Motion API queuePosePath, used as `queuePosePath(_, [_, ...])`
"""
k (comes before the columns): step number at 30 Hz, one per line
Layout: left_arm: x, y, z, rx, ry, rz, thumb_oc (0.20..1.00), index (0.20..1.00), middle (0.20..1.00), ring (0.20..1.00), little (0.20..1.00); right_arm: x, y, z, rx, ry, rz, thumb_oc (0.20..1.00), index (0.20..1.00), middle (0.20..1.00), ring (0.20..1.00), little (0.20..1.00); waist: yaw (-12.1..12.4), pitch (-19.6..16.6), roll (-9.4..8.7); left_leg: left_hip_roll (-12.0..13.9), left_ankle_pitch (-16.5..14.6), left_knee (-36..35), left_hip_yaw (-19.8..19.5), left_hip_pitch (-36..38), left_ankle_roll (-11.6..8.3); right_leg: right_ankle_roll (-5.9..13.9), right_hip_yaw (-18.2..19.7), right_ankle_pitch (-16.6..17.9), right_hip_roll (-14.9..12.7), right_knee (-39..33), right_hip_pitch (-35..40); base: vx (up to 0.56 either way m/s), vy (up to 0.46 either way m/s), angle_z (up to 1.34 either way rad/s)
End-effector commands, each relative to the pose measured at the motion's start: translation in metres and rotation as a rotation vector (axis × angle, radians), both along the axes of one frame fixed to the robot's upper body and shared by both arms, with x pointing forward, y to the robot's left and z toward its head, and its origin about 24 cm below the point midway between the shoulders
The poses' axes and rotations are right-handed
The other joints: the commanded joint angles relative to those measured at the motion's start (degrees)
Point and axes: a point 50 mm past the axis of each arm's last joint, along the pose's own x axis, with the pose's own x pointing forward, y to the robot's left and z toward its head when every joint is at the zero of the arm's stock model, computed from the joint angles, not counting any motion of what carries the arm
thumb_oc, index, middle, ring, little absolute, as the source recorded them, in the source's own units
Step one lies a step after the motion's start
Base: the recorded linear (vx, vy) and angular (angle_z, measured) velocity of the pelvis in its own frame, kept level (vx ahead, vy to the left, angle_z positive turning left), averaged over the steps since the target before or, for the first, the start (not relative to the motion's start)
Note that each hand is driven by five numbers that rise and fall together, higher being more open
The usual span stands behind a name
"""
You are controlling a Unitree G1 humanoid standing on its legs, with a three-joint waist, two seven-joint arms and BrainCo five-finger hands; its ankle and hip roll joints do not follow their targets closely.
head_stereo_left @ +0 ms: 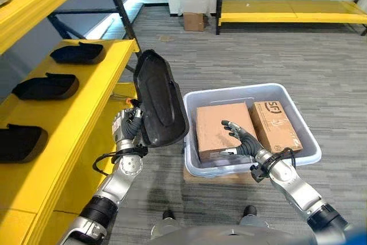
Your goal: Move parts from the plastic box to the shelf.
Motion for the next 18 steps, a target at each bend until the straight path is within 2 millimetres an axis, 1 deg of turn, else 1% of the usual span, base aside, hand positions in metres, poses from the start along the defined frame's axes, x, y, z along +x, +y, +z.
queuePosePath(1, [0.016,-0.003,0.053,0.072,-0.242,-0.102,0.2,0.2,0.2,0.2,0.2,0.015,0.017,0.033,0.053,-0.159,-0.008,1.0,1.0,1.0,1.0,1.0,0.4,0.3,-0.29,-2.5,-2.7,0.1,-0.1,1.0,1.59,2.17,-2.5,-6.3,0.5,4.5,3.1,-0.12,0.414,0.38])
queuePosePath(2, [0.016,-0.002,0.052,0.065,-0.236,-0.101,0.2,0.2,0.2,0.2,0.2,0.015,0.017,0.034,0.051,-0.162,-0.013,1.0,1.0,1.0,1.0,1.0,0.8,0.2,-0.23,-2.9,-2.8,-0.3,0.2,1.2,1.75,2.3,-3.4,-5.8,0.1,4.4,3.1,-0.1,0.238,0.3])
queuePosePath(4, [0.014,0.0,0.051,0.061,-0.228,-0.096,0.2,0.2,0.2,0.2,0.2,0.017,0.019,0.036,0.055,-0.161,-0.018,1.0,1.0,1.0,1.0,1.0,1.8,0.2,-0.19,-3.5,-2.7,-1.3,1.6,1.7,1.93,2.75,-6.4,-3.9,-0.7,3.6,3.0,-0.08,0.105,0.12])
queuePosePath(6, [0.014,0.001,0.052,0.062,-0.227,-0.094,0.2,0.2,0.2,0.2,0.2,0.017,0.02,0.037,0.058,-0.162,-0.018,1.0,1.0,1.0,1.0,1.0,2.2,0.2,-0.17,-3.8,-2.7,-1.5,2.4,1.8,1.9,2.9,-7.8,-3.7,-0.4,3.4,3.2,-0.07,0.051,-0.1])
queuePosePath(7, [0.015,0.001,0.054,0.06,-0.227,-0.095,0.2,0.2,0.2,0.2,0.2,0.017,0.021,0.037,0.057,-0.164,-0.009,1.0,1.0,1.0,1.0,1.0,1.8,0.4,-0.15,-4.4,-2.9,-1.4,1.6,1.3,2.26,2.35,-5.9,-5.4,1.4,4.6,2.7,-0.04,0.026,-0.12])
queuePosePath(8, [0.016,0.0,0.056,0.062,-0.228,-0.1,0.2,0.2,0.2,0.2,0.2,0.017,0.022,0.038,0.061,-0.168,-0.005,1.0,1.0,1.0,1.0,1.0,1.0,0.6,-0.31,-4.8,-3.2,-1.2,0.5,0.9,2.57,1.46,-2.9,-7.0,3.3,5.7,2.1,-0.02,0.009,-0.03])
queuePosePath(10, [0.017,-0.002,0.058,0.063,-0.234,-0.113,0.2,0.2,0.2,0.2,0.2,0.017,0.022,0.038,0.071,-0.171,-0.009,1.0,1.0,1.0,1.0,1.0,-0.3,0.7,-0.95,-5.5,-3.4,-1.3,-0.9,0.6,2.74,-0.04,1.4,-8.4,6.8,5.6,2.1,0.02,-0.038,0.27])
queuePosePath(11, [0.017,-0.002,0.058,0.06,-0.234,-0.115,0.2,0.2,0.2,0.2,0.2,0.017,0.021,0.038,0.076,-0.17,-0.009,1.0,1.0,1.0,1.0,1.0,-0.6,0.8,-1.16,-5.6,-3.4,-1.4,-1.2,0.6,2.64,-0.46,2.3,-8.6,7.7,5.1,2.4,-0.04,-0.074,0.81])
queuePosePath(12, [0.016,-0.003,0.058,0.056,-0.235,-0.123,0.2,0.2,0.2,0.2,0.2,0.017,0.02,0.038,0.082,-0.169,-0.014,1.0,1.0,1.0,1.0,1.0,-1.2,1.0,-1.53,-5.7,-2.2,-1.3,-0.9,-0.1,2.79,-1.79,3.6,-7.9,9.8,4.1,2.3,-0.04,-0.096,0.67])
queuePosePath(13, [0.015,-0.005,0.057,0.052,-0.239,-0.136,0.2,0.2,0.2,0.2,0.2,0.018,0.017,0.037,0.088,-0.166,-0.025,1.0,1.0,1.0,1.0,1.0,-1.8,1.0,-2.0,-6.1,-1.8,-1.4,-1.7,-0.5,2.38,-2.64,6.2,-7.5,12.0,2.4,2.7,-0.05,-0.173,0.54])
queuePosePath(14, [0.013,-0.009,0.056,0.042,-0.239,-0.152,0.2,0.2,0.2,0.2,0.2,0.017,0.012,0.033,0.096,-0.159,-0.032,1.0,1.0,1.0,1.0,1.0,-2.8,1.1,-2.63,-6.8,-1.6,-1.0,-4.0,-1.6,1.99,-3.62,10.3,-6.6,13.9,-0.8,3.9,0.01,-0.141,0.8])
queuePosePath(15, [0.013,-0.009,0.056,0.042,-0.238,-0.152,0.2,0.2,0.2,0.2,0.2,0.017,0.012,0.033,0.096,-0.159,-0.032,1.0,1.0,1.0,1.0,1.0,-2.8,1.0,-2.66,-6.8,-1.7,-0.9,-4.1,-1.7,1.96,-3.64,10.3,-6.5,13.9,-1.0,4.0,-0.04,-0.245,1.12])
queuePosePath(16, [0.01,-0.007,0.054,0.026,-0.236,-0.15,0.2,0.2,0.2,0.2,0.2,0.015,0.011,0.029,0.099,-0.154,-0.008,1.0,1.0,1.0,1.0,1.0,-2.3,0.8,-2.69,-6.1,-0.6,-0.9,-5.1,-2.8,1.11,-4.1,10.2,-5.1,13.5,-3.7,4.8,-0.04,-0.165,1.02])
queuePosePath(18, [0.008,-0.007,0.053,0.025,-0.237,-0.155,0.2,0.2,0.2,0.2,0.2,0.014,0.01,0.028,0.099,-0.157,0.002,1.0,1.0,1.0,1.0,1.0,-2.1,0.9,-2.46,-6.0,-0.6,-1.1,-6.1,-2.8,1.0,-4.18,10.0,-5.2,13.2,-4.3,5.2,-0.03,-0.115,0.18])
